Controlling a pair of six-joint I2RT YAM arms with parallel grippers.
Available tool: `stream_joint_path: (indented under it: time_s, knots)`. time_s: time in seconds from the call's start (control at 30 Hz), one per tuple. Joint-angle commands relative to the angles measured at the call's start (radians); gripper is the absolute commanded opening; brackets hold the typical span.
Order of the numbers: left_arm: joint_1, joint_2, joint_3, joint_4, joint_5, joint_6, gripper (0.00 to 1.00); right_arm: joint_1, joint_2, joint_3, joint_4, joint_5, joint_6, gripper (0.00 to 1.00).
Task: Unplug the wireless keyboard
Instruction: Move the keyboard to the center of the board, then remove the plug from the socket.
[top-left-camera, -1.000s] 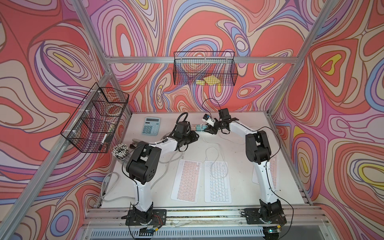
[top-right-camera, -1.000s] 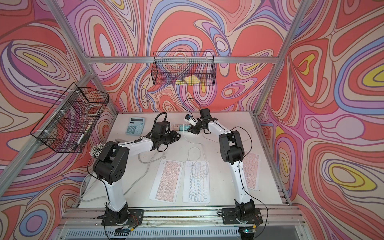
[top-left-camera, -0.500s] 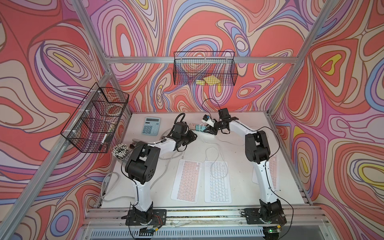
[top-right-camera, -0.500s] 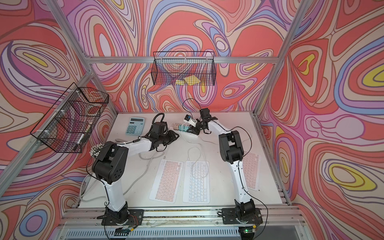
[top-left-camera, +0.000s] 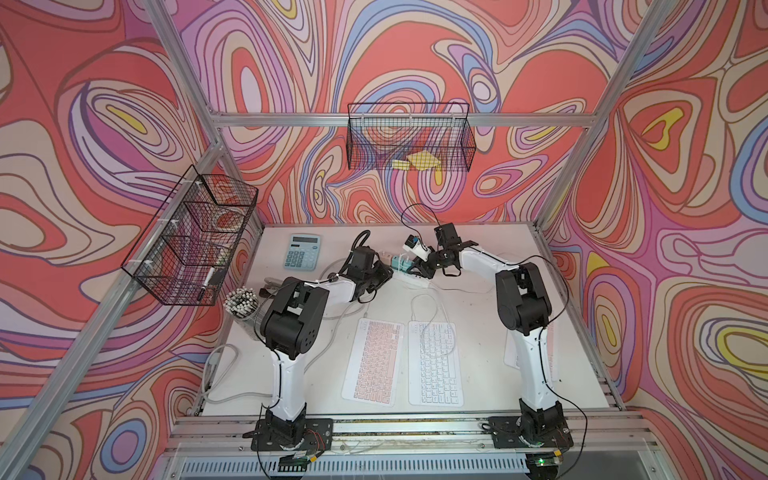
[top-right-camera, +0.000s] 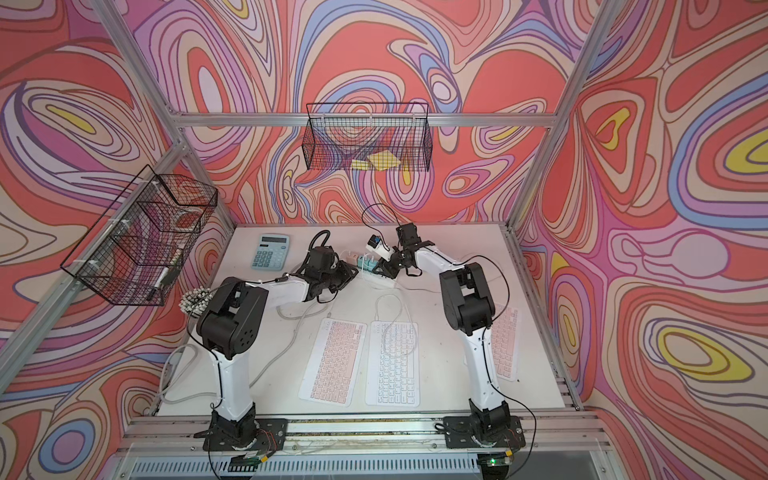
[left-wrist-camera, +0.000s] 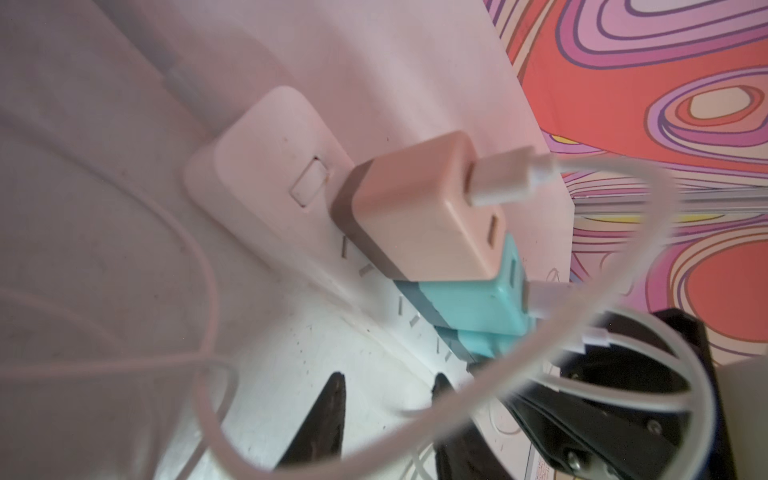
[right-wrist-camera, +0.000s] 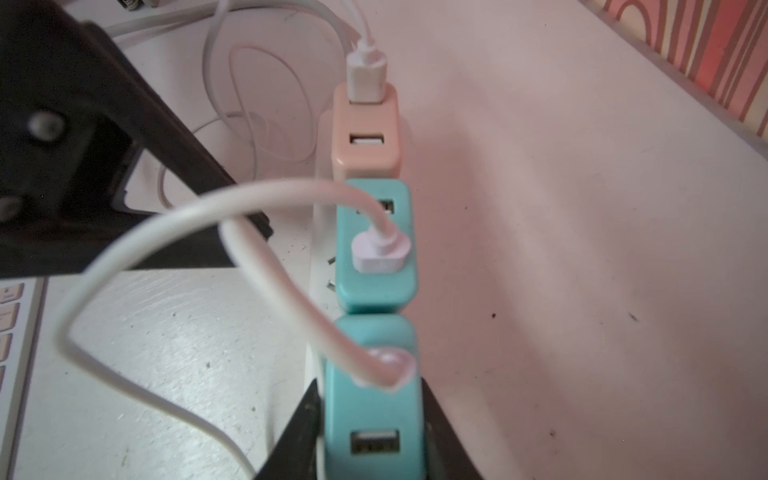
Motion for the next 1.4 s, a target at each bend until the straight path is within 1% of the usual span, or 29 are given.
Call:
stream_joint_path:
  time_s: [0.0,0.03,0.13,0.27,0.33,0.47,0.57,0.73,0.9,1.07,1.13,1.2,1.3,1.37]
  knots:
    - [-0.012,0.058,0.001,0.117,-0.023,-0.08,0.37,0.015,-0.056,-0.062,0.018,0.028,0.099,0.3]
    - [-0.018,0.072,-0.003,0.15,-0.025,-0.096,0.37,0.02,-0.064,-0.079,0.04,0.037,0.117,0.31]
    - [-0.029,0.102,0.012,0.154,-0.034,-0.11,0.37,0.027,-0.084,-0.116,0.079,0.049,0.14,0.31]
    - [-0.04,0.124,0.012,0.18,-0.04,-0.13,0.38,0.044,-0.097,-0.147,0.12,0.075,0.139,0.31]
    - [-0.043,0.133,0.018,0.165,-0.038,-0.137,0.37,0.051,-0.093,-0.144,0.118,0.084,0.138,0.31]
    - [-0.055,0.137,0.024,0.085,-0.056,-0.131,0.34,0.061,-0.096,-0.155,0.139,0.113,0.138,0.31]
    - [-0.062,0.149,-0.005,0.096,-0.053,-0.175,0.32,0.074,-0.108,-0.189,0.192,0.113,0.148,0.33]
    - [-0.071,0.183,-0.028,0.119,-0.038,-0.224,0.31,0.082,-0.102,-0.188,0.193,0.114,0.169,0.37]
    - [-0.072,0.183,-0.023,0.078,-0.042,-0.214,0.28,0.081,-0.073,-0.139,0.139,0.111,0.171,0.36]
    - [-0.074,0.189,-0.025,0.047,-0.036,-0.205,0.26,0.077,-0.041,-0.091,0.101,0.079,0.212,0.32]
    - [-0.076,0.2,-0.043,0.09,-0.016,-0.23,0.25,0.06,-0.044,-0.098,0.14,0.008,0.26,0.31]
    - [-0.077,0.211,-0.055,0.128,0.0,-0.25,0.25,0.053,-0.052,-0.106,0.178,-0.033,0.293,0.3]
    - [-0.081,0.221,-0.063,0.122,-0.001,-0.24,0.25,0.052,-0.046,-0.079,0.162,-0.057,0.292,0.28]
    - [-0.081,0.226,-0.079,0.153,0.005,-0.25,0.25,0.052,-0.043,-0.074,0.159,-0.059,0.288,0.28]
